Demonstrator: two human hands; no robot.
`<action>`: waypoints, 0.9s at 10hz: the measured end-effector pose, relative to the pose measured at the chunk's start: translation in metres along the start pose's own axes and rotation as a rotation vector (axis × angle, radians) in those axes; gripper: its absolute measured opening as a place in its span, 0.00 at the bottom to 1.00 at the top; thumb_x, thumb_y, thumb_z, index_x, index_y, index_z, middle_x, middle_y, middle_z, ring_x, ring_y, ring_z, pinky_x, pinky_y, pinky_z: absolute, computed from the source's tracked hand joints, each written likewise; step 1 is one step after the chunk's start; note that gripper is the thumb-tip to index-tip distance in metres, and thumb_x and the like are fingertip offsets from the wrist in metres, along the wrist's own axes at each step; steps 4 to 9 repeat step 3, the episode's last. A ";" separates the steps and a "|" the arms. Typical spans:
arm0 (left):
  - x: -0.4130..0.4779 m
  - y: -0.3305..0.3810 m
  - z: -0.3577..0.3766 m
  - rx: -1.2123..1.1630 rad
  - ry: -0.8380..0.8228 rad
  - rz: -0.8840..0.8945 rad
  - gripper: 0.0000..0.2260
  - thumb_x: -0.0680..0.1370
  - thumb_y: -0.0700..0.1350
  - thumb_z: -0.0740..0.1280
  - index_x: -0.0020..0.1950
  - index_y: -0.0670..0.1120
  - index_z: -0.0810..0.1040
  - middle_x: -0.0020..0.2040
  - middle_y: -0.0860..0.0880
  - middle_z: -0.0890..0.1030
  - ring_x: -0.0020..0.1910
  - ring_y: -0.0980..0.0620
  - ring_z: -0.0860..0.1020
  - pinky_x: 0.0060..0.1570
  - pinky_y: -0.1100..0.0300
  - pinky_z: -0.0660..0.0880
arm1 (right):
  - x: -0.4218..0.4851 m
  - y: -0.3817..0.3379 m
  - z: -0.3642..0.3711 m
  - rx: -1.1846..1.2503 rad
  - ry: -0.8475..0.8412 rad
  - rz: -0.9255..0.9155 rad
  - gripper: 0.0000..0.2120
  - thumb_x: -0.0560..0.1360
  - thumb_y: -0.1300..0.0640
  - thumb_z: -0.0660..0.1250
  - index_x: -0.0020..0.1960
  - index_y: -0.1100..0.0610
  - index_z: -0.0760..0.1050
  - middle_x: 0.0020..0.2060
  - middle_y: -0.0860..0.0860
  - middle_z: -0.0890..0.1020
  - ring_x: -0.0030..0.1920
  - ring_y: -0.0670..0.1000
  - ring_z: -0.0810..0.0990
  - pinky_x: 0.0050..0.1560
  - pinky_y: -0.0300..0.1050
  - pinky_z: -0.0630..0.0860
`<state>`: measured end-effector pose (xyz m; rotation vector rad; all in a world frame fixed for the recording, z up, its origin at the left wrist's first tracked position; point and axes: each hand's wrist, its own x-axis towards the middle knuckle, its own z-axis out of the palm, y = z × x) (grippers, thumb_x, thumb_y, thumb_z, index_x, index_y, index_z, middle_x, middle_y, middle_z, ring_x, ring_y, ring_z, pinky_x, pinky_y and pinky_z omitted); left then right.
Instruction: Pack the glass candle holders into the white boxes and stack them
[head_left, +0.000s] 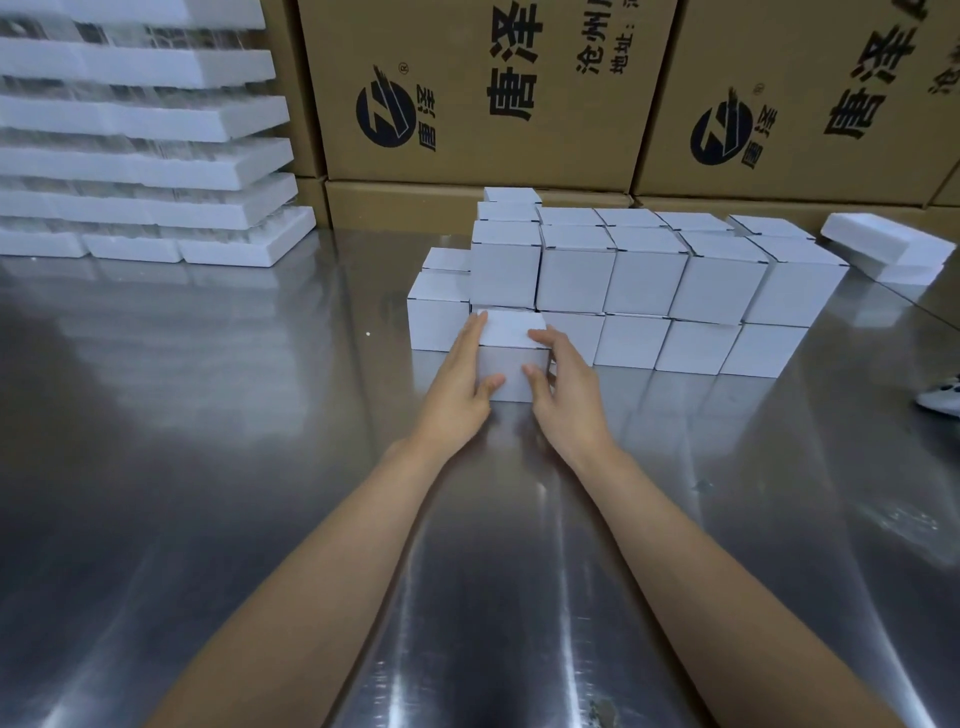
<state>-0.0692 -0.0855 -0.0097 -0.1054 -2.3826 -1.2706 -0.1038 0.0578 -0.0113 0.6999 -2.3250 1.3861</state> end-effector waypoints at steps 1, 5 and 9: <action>0.007 -0.009 0.004 0.029 -0.009 -0.059 0.32 0.80 0.38 0.63 0.80 0.50 0.50 0.75 0.48 0.66 0.71 0.48 0.68 0.70 0.52 0.65 | 0.006 0.006 0.004 -0.068 0.013 -0.008 0.17 0.80 0.63 0.63 0.68 0.61 0.70 0.64 0.51 0.77 0.62 0.54 0.76 0.64 0.46 0.71; -0.003 0.006 0.000 -0.030 0.102 -0.100 0.33 0.78 0.40 0.67 0.79 0.48 0.55 0.74 0.49 0.66 0.71 0.48 0.67 0.71 0.51 0.65 | -0.004 -0.017 -0.008 0.087 0.117 0.085 0.19 0.80 0.64 0.61 0.70 0.59 0.70 0.69 0.53 0.74 0.69 0.52 0.71 0.71 0.48 0.65; -0.003 0.006 0.000 -0.030 0.102 -0.100 0.33 0.78 0.40 0.67 0.79 0.48 0.55 0.74 0.49 0.66 0.71 0.48 0.67 0.71 0.51 0.65 | -0.004 -0.017 -0.008 0.087 0.117 0.085 0.19 0.80 0.64 0.61 0.70 0.59 0.70 0.69 0.53 0.74 0.69 0.52 0.71 0.71 0.48 0.65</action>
